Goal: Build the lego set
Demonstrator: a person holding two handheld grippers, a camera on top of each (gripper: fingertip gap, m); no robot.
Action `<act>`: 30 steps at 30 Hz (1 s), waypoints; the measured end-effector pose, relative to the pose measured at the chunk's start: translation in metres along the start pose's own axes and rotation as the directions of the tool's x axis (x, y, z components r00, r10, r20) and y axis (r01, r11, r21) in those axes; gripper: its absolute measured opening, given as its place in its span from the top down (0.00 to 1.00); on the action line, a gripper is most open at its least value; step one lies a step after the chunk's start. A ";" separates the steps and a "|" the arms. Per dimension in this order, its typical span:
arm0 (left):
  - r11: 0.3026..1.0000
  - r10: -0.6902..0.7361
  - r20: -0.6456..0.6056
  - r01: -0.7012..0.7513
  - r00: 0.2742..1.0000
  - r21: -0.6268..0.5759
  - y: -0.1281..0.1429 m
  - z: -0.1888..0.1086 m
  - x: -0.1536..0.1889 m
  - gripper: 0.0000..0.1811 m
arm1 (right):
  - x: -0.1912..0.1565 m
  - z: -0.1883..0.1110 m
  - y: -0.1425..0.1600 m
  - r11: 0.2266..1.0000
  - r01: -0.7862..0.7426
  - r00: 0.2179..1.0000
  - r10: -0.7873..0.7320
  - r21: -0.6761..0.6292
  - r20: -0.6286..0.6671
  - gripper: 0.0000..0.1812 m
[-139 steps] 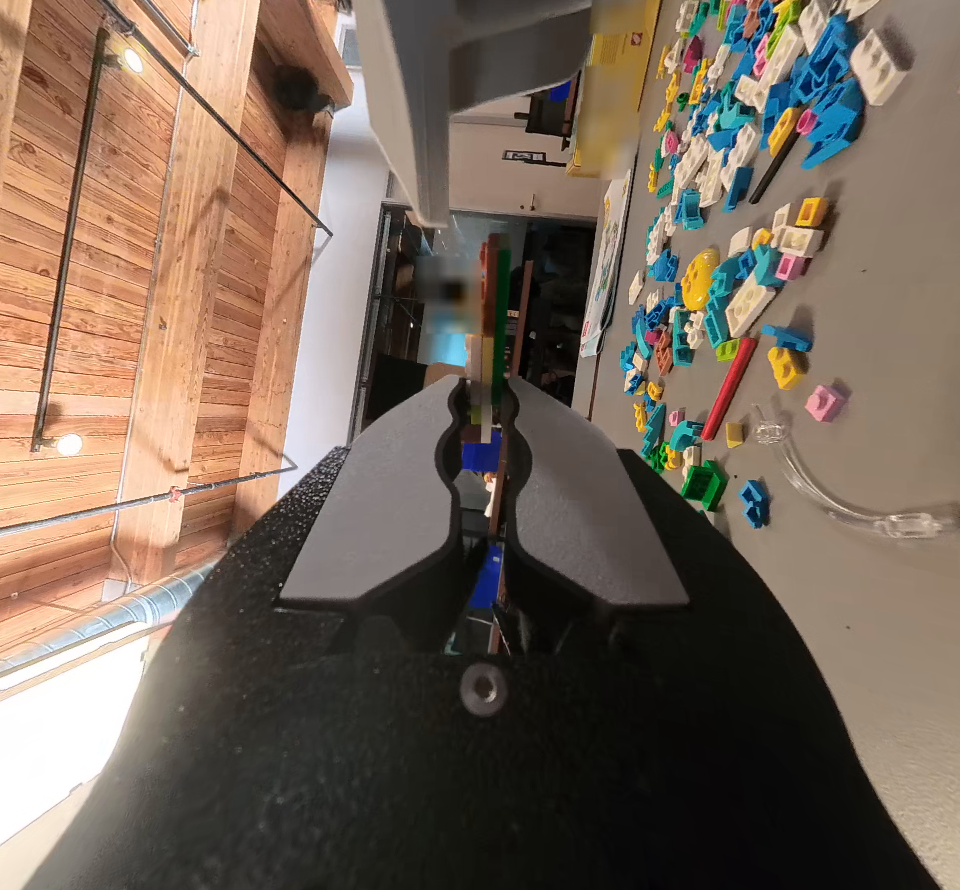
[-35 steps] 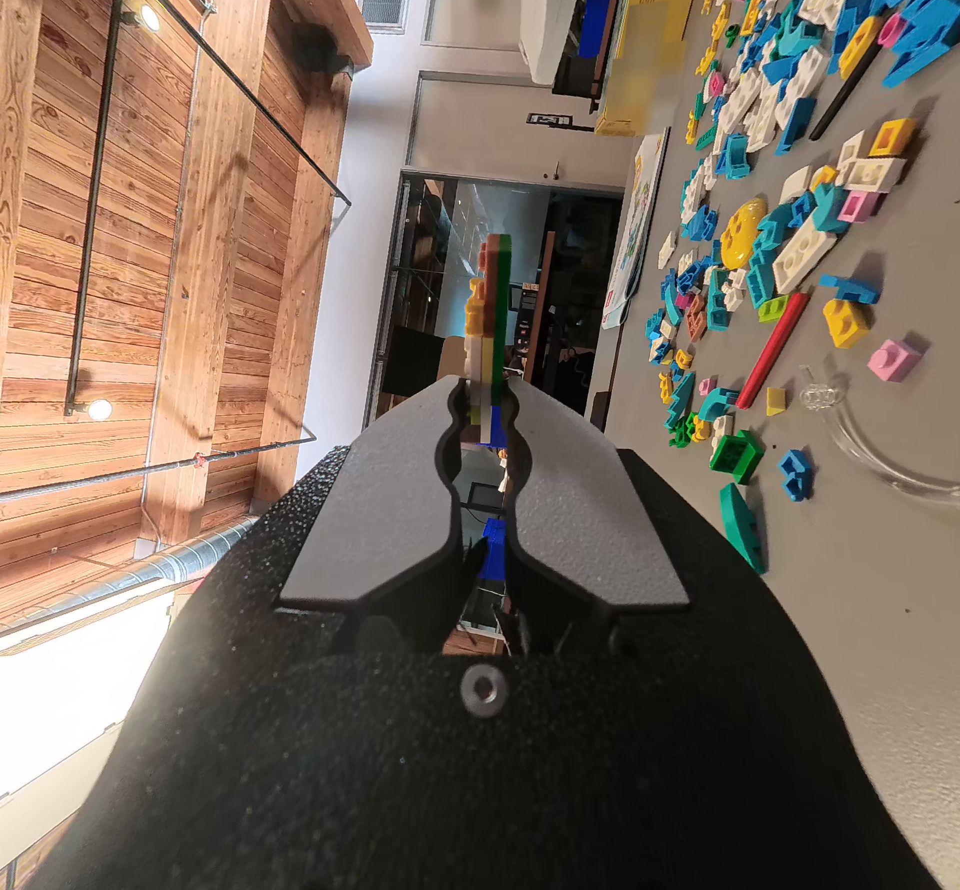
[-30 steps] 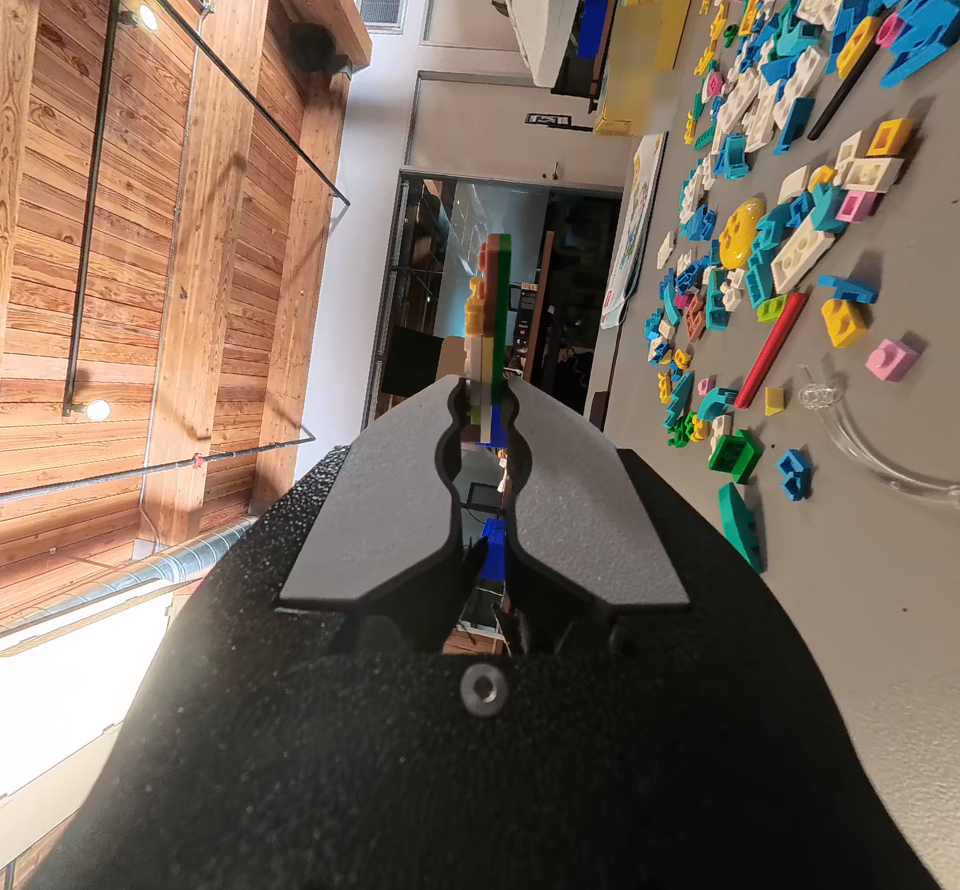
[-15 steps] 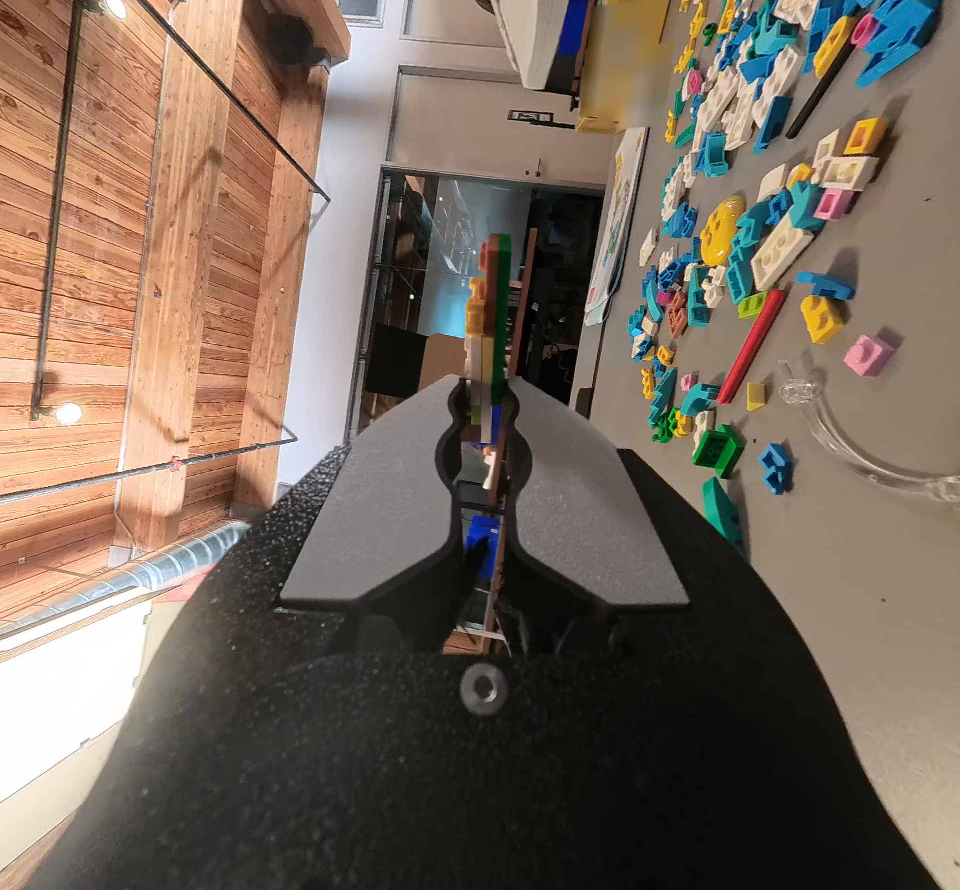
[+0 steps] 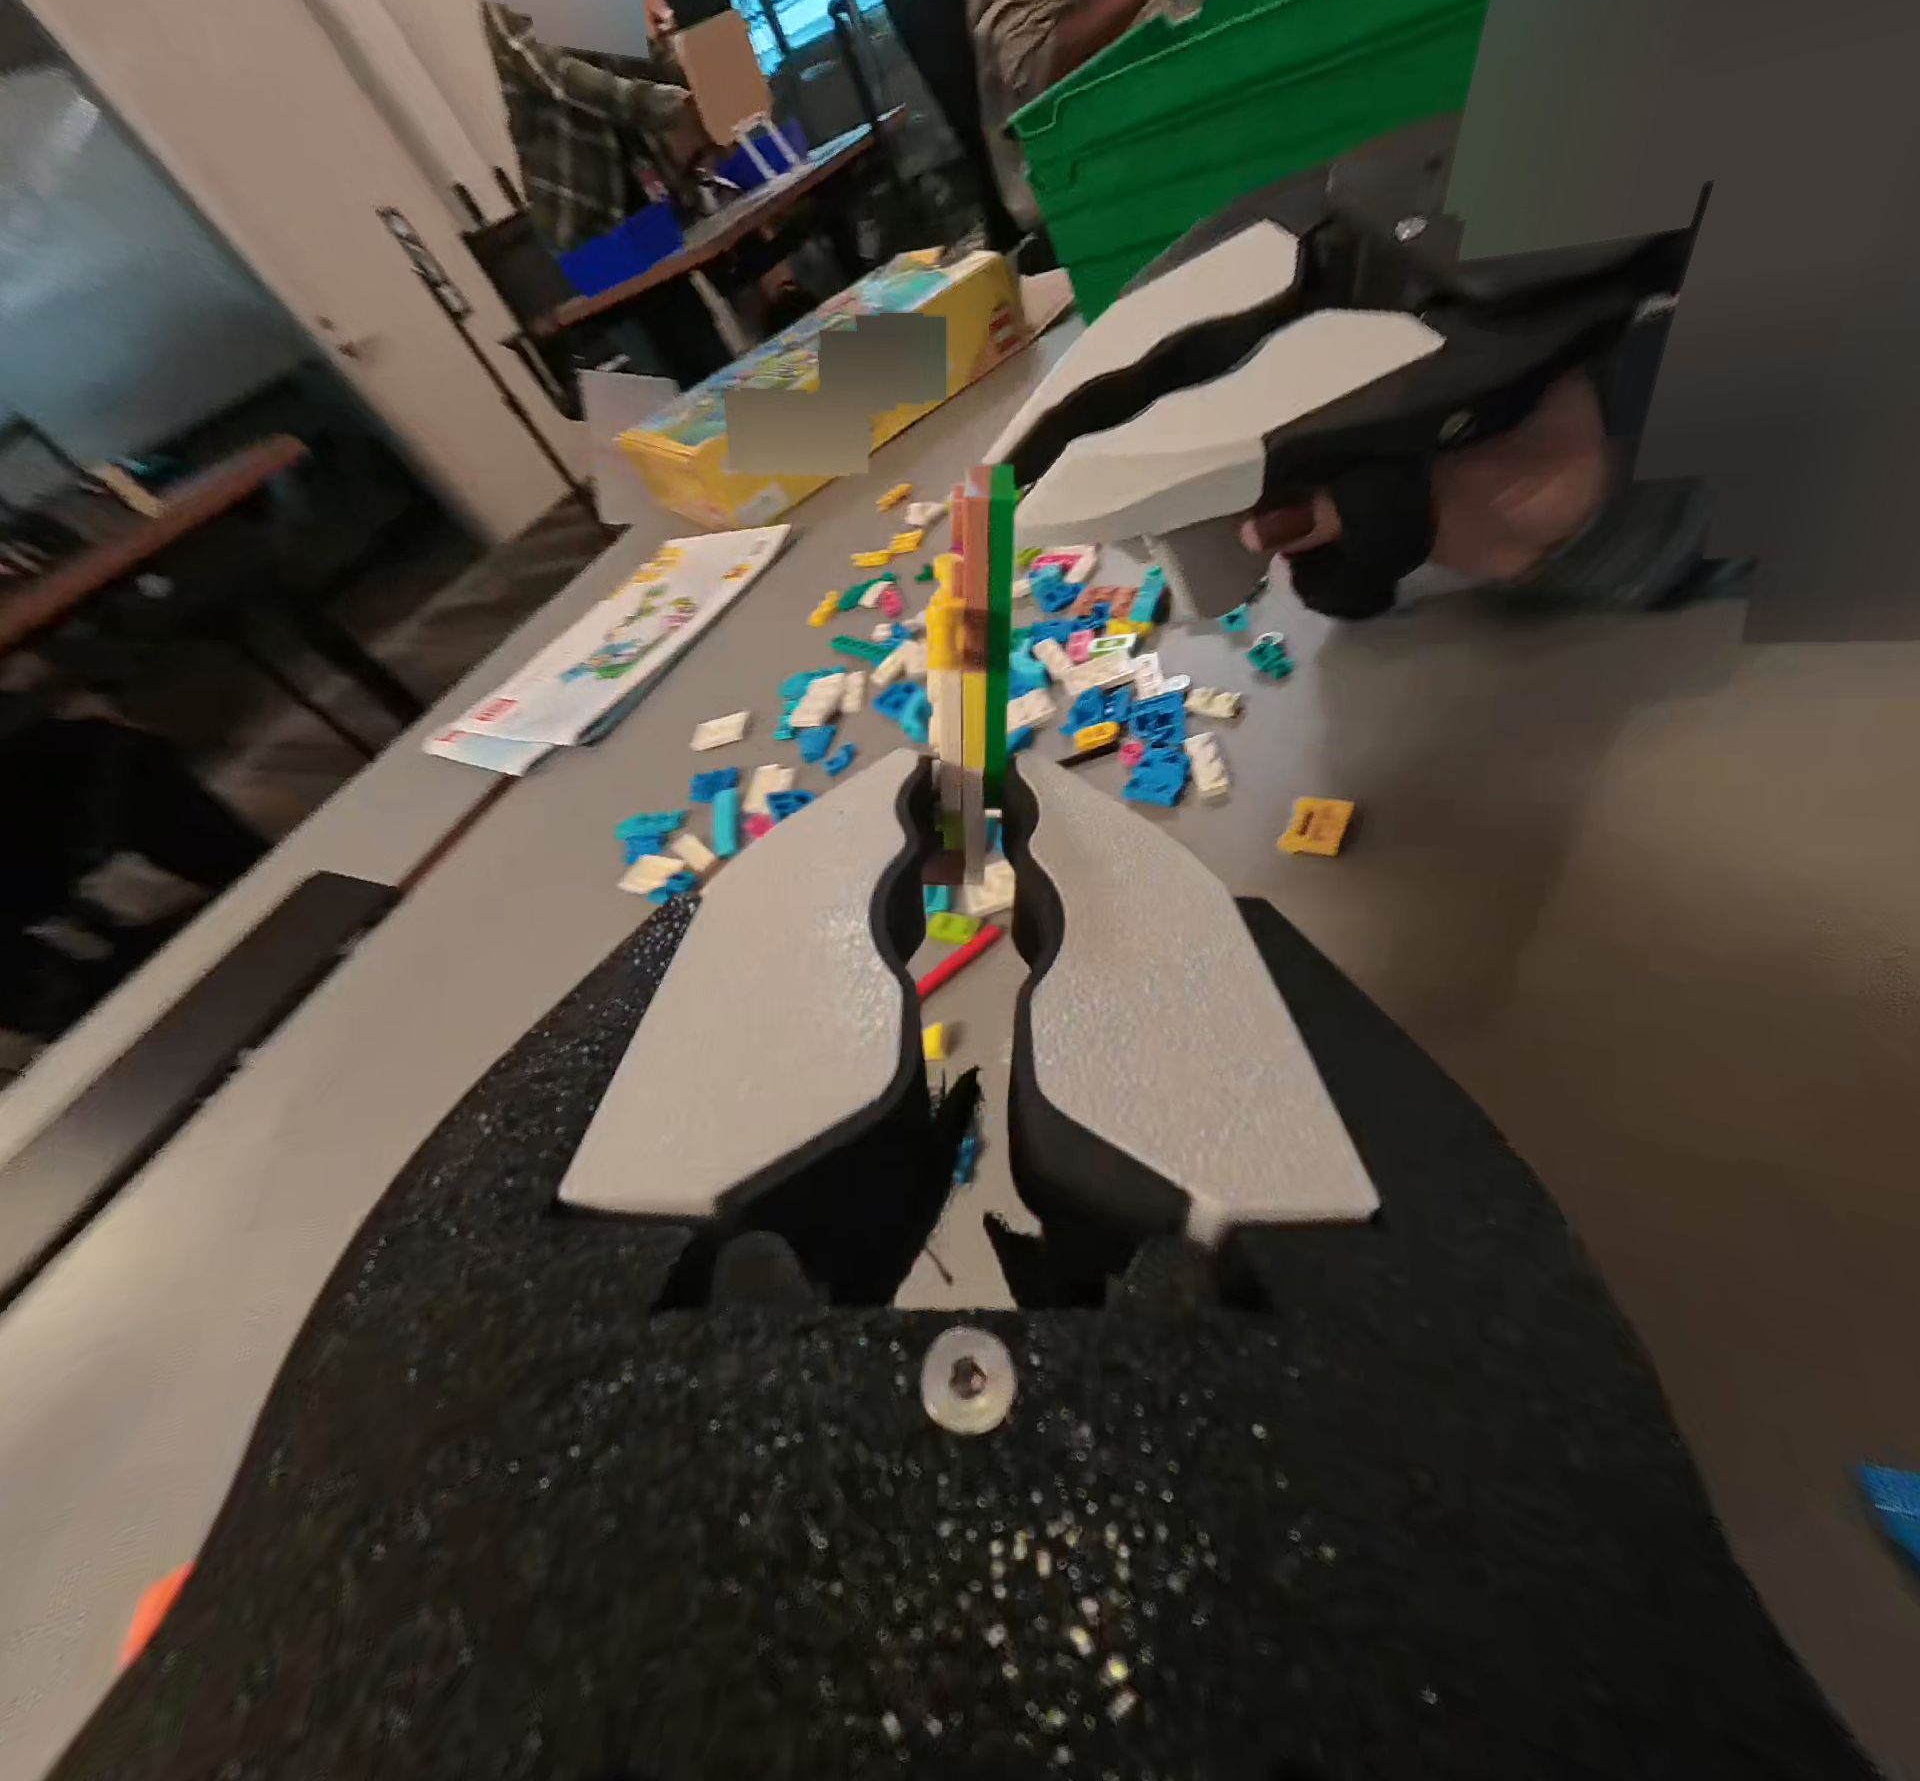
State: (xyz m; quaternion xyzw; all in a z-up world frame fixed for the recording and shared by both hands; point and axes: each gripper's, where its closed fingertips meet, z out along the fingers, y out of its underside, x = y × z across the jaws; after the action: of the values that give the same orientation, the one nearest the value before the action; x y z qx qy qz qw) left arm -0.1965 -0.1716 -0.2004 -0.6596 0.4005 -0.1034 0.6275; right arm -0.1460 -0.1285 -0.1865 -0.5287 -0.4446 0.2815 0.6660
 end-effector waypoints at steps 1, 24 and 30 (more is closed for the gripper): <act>0.999 -0.050 -0.032 0.050 0.998 0.002 0.000 0.000 0.002 0.94 | 0.000 0.000 0.000 1.000 0.001 1.000 -0.001 0.000 0.000 0.95; 0.664 0.742 0.292 -0.720 0.603 -0.199 -0.004 -0.005 -0.009 0.94 | -0.070 -0.022 -0.038 0.955 -0.273 0.802 0.158 0.119 0.575 0.80; 0.529 0.833 0.294 -0.830 0.468 -0.177 -0.013 -0.008 0.005 0.94 | -0.080 -0.022 -0.035 0.968 -0.239 0.781 0.142 0.081 0.608 0.75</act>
State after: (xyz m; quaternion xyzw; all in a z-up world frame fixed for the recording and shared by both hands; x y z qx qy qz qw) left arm -0.1930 -0.1817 -0.1884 -0.3916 0.5544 0.3325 0.6547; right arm -0.1652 -0.2161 -0.1781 -0.4025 -0.5528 0.5329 0.4984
